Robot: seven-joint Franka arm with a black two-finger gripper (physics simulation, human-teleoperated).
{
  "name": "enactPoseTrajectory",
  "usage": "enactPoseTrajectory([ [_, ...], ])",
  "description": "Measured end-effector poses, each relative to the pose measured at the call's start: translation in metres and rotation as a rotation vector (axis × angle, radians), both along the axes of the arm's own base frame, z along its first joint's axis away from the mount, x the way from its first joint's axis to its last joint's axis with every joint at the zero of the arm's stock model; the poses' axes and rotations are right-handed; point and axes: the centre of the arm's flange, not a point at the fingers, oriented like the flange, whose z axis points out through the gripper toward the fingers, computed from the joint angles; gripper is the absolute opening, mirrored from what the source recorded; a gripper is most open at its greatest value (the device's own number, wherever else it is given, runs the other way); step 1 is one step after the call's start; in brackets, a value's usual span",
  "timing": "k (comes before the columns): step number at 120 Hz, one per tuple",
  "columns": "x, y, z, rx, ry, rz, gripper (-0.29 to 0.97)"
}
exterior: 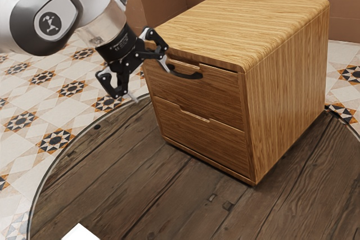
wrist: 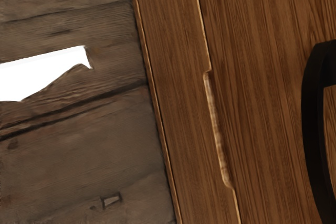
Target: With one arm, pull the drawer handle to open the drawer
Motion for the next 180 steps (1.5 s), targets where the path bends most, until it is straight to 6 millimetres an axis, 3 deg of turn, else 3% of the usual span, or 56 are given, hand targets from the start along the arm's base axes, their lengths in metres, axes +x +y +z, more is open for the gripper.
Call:
enactPoseTrajectory([
  [29,0.009,0.005,-0.005,-0.044,-0.012,0.135,0.68],
  [61,0.018,-0.002,-0.009,-0.076,-0.018,0.210,0.68],
  [83,0.022,-0.012,-0.009,-0.090,-0.035,0.236,0.68],
  [180,0.042,-0.006,-0.027,-0.124,-0.021,0.336,0.68],
])
